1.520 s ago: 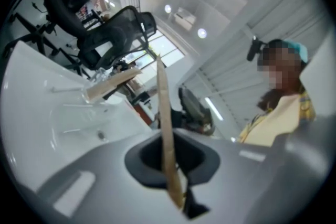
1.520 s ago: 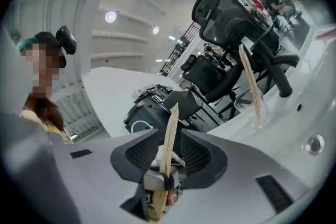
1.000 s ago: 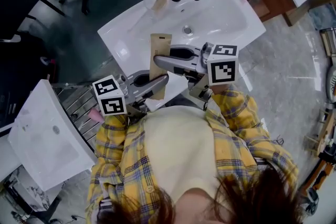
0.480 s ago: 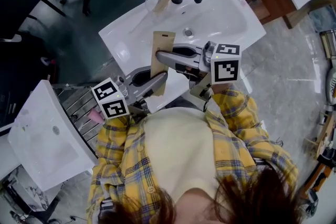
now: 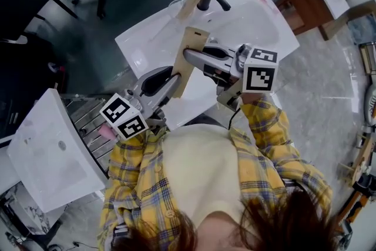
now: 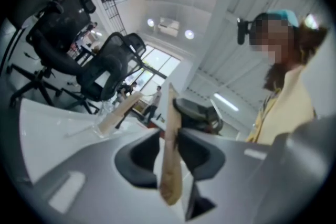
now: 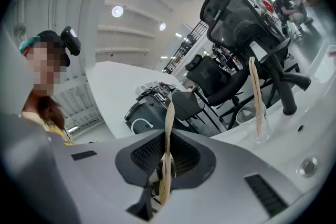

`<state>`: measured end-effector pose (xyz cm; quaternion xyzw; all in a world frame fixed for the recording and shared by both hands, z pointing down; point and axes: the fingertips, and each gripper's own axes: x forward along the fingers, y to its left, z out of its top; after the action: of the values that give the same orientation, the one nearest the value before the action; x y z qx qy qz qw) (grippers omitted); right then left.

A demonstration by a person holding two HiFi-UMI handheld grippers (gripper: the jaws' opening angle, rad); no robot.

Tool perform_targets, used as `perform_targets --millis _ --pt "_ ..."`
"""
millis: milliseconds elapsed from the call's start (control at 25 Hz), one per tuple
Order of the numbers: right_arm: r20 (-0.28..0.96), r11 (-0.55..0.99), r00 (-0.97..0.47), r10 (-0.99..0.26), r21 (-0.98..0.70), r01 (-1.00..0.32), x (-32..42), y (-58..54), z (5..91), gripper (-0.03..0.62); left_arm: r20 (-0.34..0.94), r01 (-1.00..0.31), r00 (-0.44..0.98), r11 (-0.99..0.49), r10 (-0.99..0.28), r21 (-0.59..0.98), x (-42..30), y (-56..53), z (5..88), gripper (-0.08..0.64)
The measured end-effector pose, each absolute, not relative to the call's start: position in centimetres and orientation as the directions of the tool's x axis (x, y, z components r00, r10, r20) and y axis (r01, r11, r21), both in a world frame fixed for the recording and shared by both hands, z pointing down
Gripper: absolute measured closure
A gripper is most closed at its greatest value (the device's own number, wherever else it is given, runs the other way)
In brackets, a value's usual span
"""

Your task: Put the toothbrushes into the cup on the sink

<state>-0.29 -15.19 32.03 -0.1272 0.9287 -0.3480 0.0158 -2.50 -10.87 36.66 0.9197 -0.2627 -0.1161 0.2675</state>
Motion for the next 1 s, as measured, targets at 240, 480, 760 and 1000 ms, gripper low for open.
perform_targets --millis 240,480,760,1000 --pt "0.032 0.741 -0.944 -0.329 -0.61 -0.28 0.9 -17.5 30.1 0.557 0.002 -0.616 0.734 -0.664 -0.68 0.424 -4.8 -12.7 35.8 0.459" --pt "0.012 0.765 -0.902 -0.431 -0.525 -0.372 2.0 -20.0 28.1 0.557 0.088 -0.754 0.63 -0.581 -0.771 0.305 -6.0 -14.1 35.6 0.463" --pt "-0.015 0.771 -0.824 -0.566 -0.365 -0.522 2.9 -22.9 26.5 0.557 0.165 -0.848 0.526 -0.498 -0.835 0.181 -7.0 -14.7 35.9 0.494" --pt "-0.085 0.751 -0.757 -0.648 -0.237 -0.616 3.2 -25.2 25.3 0.557 0.155 -0.866 0.494 -0.468 -0.855 0.177 -7.5 -14.3 35.9 0.537"
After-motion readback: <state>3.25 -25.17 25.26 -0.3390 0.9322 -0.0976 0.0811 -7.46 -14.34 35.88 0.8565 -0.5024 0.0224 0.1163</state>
